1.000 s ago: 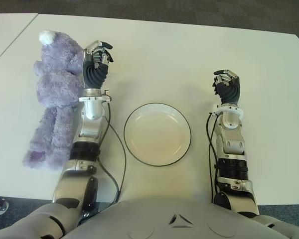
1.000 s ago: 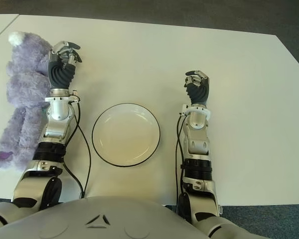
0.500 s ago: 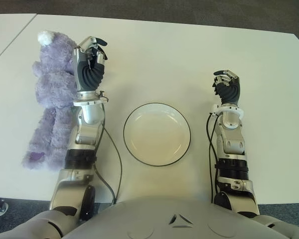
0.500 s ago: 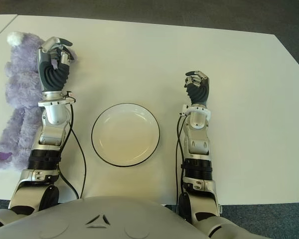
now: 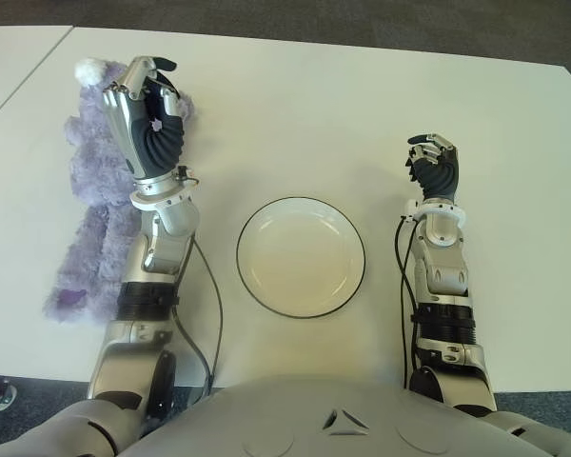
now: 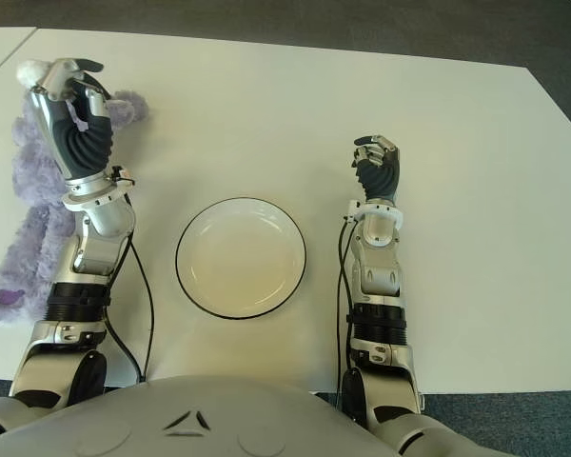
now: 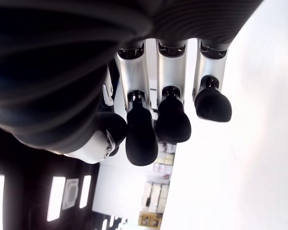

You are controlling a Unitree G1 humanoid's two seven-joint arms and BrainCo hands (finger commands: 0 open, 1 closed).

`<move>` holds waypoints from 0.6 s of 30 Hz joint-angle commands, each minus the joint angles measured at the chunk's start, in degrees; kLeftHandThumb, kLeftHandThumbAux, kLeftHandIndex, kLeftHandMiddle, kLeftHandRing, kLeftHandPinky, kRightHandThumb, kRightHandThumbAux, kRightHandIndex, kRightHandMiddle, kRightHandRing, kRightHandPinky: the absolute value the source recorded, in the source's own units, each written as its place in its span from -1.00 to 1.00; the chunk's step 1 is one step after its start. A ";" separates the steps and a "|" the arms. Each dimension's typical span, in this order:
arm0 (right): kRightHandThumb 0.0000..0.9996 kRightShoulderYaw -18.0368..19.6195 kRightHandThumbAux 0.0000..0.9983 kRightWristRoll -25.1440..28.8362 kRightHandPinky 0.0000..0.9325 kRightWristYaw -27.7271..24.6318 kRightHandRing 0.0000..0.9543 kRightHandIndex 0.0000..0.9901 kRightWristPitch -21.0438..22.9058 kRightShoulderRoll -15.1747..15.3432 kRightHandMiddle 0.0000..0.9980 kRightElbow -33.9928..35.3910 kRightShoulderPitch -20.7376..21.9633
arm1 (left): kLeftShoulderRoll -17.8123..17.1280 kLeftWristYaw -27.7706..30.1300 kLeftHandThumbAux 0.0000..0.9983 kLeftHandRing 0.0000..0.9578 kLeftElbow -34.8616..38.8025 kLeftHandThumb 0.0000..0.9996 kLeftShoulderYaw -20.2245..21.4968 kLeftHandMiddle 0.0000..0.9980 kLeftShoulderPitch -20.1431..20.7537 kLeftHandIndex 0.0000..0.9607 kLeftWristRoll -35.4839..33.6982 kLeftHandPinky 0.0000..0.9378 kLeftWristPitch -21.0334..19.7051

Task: Put the doll into the plate.

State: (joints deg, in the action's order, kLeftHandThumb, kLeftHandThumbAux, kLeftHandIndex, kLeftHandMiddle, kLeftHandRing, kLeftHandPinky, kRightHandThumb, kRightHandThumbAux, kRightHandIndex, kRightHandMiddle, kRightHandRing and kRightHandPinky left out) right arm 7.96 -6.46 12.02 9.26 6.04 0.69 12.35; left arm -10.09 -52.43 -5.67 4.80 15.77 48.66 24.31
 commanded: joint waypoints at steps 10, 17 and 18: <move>0.43 0.38 0.43 0.25 0.68 -0.40 0.61 -0.12 -0.41 0.26 0.47 -1.27 0.20 | -3.76 -2.14 0.39 -0.30 1.33 0.43 -1.39 -0.36 -0.84 -0.12 6.93 -0.27 -15.47; 0.43 0.45 0.43 0.39 0.69 -0.37 0.61 -0.12 -0.42 0.18 0.47 -1.14 0.10 | -4.32 1.62 0.01 -0.81 5.18 -0.02 -2.67 -0.75 -1.88 -0.55 8.42 -0.86 -22.79; 0.43 0.39 0.43 0.27 0.69 -0.38 0.61 -0.12 -0.52 0.27 0.47 -1.23 0.10 | -4.25 2.18 -0.02 -0.86 5.68 -0.03 -2.81 -0.80 -2.03 -0.59 9.13 -0.91 -24.36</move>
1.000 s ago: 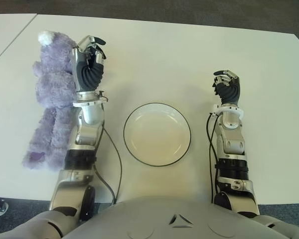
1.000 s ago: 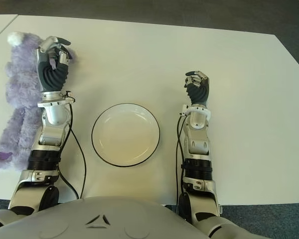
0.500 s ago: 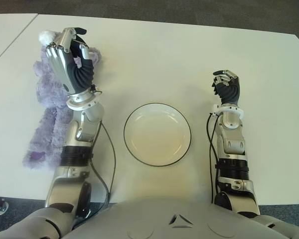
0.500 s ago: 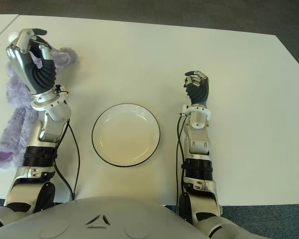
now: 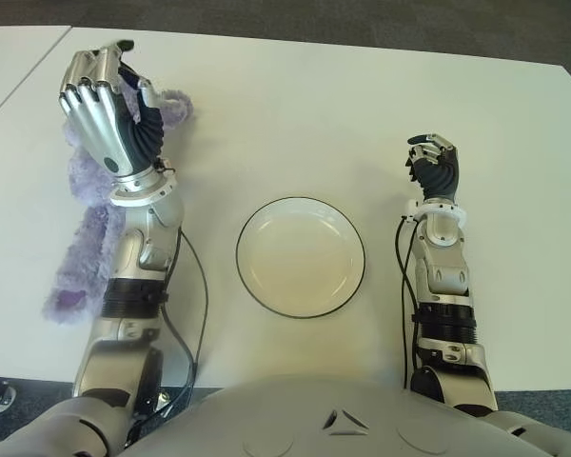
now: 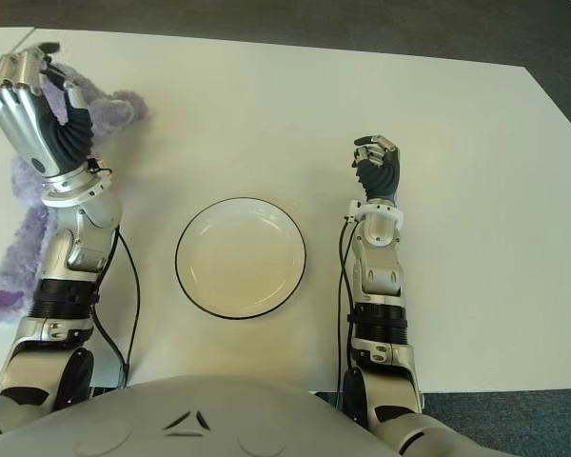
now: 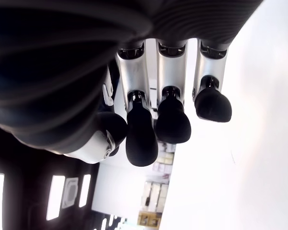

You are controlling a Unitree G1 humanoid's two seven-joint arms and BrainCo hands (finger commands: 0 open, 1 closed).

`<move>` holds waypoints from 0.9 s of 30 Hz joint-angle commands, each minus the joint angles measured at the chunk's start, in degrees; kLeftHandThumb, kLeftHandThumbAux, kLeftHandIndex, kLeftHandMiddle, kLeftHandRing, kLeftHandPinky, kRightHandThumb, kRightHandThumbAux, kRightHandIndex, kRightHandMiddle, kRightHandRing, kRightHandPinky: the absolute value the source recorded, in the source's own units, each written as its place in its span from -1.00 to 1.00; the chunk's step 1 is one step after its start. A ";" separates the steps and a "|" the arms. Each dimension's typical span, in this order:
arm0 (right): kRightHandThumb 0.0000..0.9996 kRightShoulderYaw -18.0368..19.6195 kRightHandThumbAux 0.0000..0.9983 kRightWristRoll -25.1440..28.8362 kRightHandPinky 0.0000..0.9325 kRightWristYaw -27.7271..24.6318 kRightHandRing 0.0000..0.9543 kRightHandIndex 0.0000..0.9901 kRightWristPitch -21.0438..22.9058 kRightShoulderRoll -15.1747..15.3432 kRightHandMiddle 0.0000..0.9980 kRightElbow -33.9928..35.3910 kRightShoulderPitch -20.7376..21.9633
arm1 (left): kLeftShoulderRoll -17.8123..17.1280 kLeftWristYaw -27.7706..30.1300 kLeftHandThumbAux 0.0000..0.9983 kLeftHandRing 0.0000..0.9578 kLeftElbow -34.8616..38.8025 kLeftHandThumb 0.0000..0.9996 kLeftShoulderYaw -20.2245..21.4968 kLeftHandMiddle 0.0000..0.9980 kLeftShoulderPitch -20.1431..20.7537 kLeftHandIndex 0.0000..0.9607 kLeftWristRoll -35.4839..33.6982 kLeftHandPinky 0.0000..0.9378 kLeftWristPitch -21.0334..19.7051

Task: Put the doll into the plate.

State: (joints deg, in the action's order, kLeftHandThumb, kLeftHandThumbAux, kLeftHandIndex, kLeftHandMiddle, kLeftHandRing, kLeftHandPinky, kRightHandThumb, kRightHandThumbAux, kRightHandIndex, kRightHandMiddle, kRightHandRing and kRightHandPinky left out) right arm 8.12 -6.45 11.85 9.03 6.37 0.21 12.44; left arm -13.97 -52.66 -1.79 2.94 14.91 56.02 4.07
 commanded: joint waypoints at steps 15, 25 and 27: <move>0.43 0.21 0.43 0.29 0.67 -0.96 0.59 -0.12 0.10 0.41 0.46 -0.41 -0.25 | 1.98 16.85 -0.21 -1.00 8.01 -0.17 -2.77 -1.00 -1.12 -0.94 2.42 -1.00 -21.76; 0.43 0.31 0.43 0.24 0.66 -1.24 0.59 -0.12 1.28 0.49 0.46 0.11 -0.27 | 2.23 37.96 -0.30 -1.00 11.69 -0.46 -5.63 -1.00 0.69 -1.00 9.98 -1.00 -39.52; 0.43 0.33 0.43 0.27 0.66 -1.27 0.59 -0.12 1.31 0.49 0.46 0.15 -0.28 | 1.99 39.97 -0.33 -1.00 12.00 -0.52 -6.08 -1.00 0.94 -1.00 10.78 -1.00 -41.10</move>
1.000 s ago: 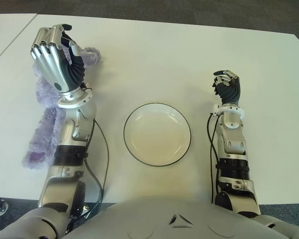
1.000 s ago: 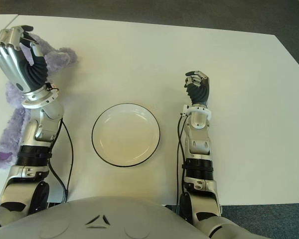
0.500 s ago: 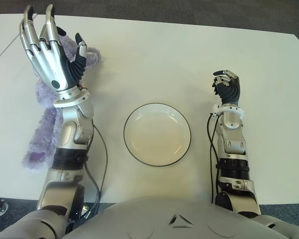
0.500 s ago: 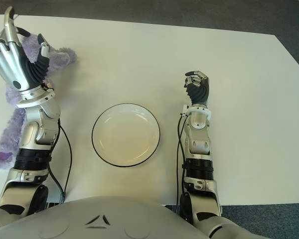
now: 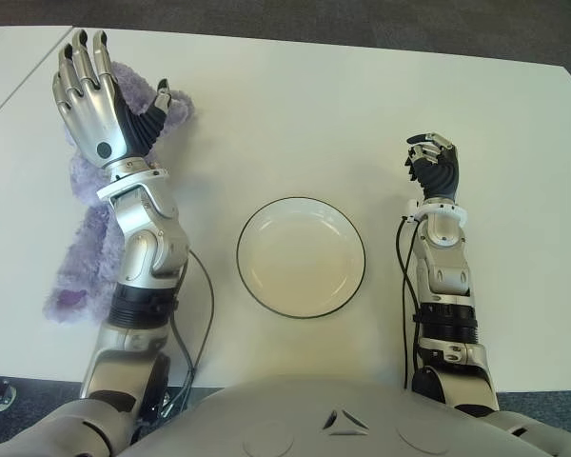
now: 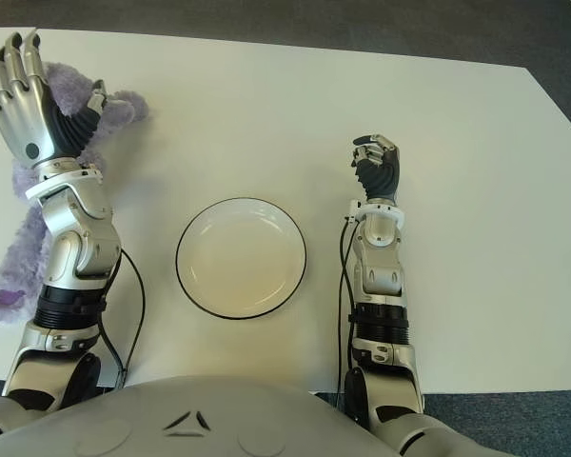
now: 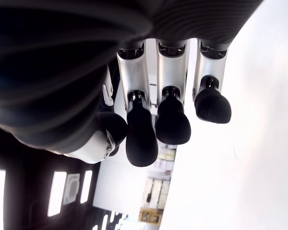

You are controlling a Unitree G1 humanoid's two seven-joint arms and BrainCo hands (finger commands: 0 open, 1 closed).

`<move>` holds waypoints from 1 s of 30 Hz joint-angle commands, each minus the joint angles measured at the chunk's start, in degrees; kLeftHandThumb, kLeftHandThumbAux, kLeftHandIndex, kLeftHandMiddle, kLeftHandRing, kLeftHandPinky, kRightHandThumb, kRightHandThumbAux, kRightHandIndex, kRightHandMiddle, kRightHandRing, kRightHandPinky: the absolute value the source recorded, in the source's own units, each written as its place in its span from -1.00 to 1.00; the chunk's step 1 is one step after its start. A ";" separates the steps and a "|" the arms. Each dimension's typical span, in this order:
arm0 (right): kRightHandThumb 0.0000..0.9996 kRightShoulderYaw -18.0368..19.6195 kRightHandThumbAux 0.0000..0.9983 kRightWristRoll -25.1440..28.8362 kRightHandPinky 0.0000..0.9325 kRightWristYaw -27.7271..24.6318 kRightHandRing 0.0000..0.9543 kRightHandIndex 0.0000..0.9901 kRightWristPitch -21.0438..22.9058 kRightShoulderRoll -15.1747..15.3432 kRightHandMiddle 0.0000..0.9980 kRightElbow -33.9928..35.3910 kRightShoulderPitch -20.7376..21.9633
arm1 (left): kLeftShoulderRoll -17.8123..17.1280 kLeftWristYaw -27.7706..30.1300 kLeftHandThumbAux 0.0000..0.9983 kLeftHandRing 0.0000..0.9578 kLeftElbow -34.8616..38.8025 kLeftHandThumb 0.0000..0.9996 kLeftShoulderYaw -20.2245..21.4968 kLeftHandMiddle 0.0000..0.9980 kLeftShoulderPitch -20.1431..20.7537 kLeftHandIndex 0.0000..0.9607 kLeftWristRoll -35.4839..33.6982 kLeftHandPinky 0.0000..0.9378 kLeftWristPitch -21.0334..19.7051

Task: Put the doll into the plate.

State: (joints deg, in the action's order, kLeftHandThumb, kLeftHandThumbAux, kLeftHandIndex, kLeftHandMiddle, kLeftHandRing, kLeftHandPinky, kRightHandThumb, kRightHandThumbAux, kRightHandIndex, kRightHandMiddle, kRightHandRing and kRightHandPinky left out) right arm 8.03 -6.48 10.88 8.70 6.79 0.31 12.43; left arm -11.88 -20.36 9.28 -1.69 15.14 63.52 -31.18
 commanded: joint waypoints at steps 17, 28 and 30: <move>0.43 0.36 0.43 0.08 0.67 -0.34 0.59 -0.12 1.21 0.09 0.46 -0.14 -0.21 | -2.57 16.17 -0.42 -1.00 2.48 -0.59 -2.67 -1.00 1.46 -1.00 1.15 -1.00 -6.86; 0.43 0.58 0.43 0.34 0.68 -0.05 0.59 -0.12 1.27 -0.31 0.46 0.08 -0.18 | -2.79 16.64 -0.48 -1.00 2.13 -0.51 -1.35 -1.00 1.33 -1.00 -4.97 -0.91 -3.82; 0.43 0.61 0.43 0.32 0.69 0.04 0.61 -0.12 1.40 -0.39 0.47 0.16 -0.18 | -3.35 17.10 -0.50 -1.00 1.91 -0.52 -1.41 -1.00 1.24 -1.00 -5.49 -0.91 -3.37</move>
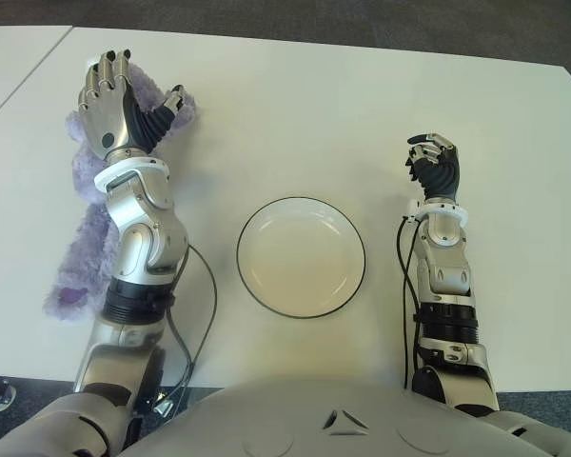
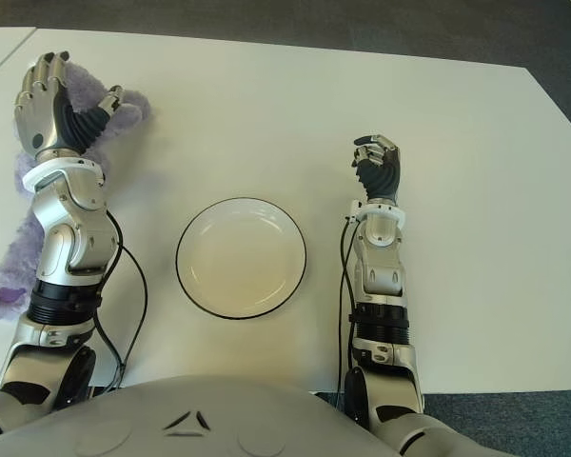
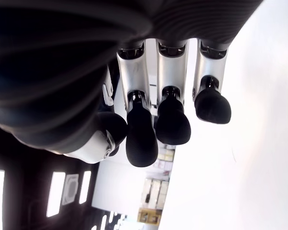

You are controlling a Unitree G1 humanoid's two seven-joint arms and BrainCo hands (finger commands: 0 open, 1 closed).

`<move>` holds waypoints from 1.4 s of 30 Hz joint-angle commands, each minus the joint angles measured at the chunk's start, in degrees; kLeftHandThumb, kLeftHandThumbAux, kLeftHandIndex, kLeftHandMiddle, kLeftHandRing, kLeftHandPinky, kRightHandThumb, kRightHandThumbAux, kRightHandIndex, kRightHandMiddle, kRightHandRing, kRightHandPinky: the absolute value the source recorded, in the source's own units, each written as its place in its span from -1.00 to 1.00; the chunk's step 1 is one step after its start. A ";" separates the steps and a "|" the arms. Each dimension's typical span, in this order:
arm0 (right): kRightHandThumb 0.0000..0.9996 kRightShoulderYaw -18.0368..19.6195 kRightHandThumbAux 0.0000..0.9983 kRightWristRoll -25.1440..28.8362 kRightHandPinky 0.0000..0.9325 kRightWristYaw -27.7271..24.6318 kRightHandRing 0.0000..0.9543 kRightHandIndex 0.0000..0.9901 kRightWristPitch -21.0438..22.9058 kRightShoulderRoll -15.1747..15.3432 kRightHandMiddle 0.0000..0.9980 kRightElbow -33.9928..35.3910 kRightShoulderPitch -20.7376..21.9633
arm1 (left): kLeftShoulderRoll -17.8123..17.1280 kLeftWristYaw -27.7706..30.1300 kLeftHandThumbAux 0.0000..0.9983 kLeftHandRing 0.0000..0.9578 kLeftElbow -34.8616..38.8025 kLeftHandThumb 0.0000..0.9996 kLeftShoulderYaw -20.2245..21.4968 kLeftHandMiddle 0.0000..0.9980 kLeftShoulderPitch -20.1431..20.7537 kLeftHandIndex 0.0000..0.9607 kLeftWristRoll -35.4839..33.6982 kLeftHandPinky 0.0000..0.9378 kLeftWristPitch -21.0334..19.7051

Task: Put the doll into the plate.

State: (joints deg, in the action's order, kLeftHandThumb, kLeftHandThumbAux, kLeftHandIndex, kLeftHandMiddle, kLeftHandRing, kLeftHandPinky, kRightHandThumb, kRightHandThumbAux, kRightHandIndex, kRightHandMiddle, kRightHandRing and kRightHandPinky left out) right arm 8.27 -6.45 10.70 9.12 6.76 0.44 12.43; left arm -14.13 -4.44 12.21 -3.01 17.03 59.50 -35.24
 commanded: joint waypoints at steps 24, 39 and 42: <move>0.43 0.38 0.43 -0.27 0.68 0.72 0.60 -0.12 2.22 -0.31 0.46 1.33 -0.48 | 0.08 0.27 -0.42 -1.00 -3.89 -0.59 5.28 -1.00 1.45 -1.00 -9.15 -0.99 -0.46; 0.43 0.53 0.43 0.00 0.66 0.45 0.59 -0.12 2.52 0.02 0.44 1.75 -0.79 | -5.81 -0.59 -0.43 -1.00 -7.95 -0.63 -2.63 -1.00 0.49 -1.00 9.64 -1.00 -9.51; 0.43 0.54 0.43 -0.01 0.66 0.43 0.59 -0.12 2.52 0.01 0.44 1.76 -0.79 | -5.86 -0.57 -0.43 -1.00 -7.97 -0.63 -2.77 -1.00 0.53 -1.00 9.66 -1.00 -9.71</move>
State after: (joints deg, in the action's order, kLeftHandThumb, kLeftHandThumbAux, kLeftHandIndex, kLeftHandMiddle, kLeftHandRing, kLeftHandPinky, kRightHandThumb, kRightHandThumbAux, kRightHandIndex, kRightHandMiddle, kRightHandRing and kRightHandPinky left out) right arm 8.54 -6.56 11.33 10.68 6.79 2.30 12.23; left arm -20.03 -4.95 4.96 -5.35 17.64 68.66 -44.44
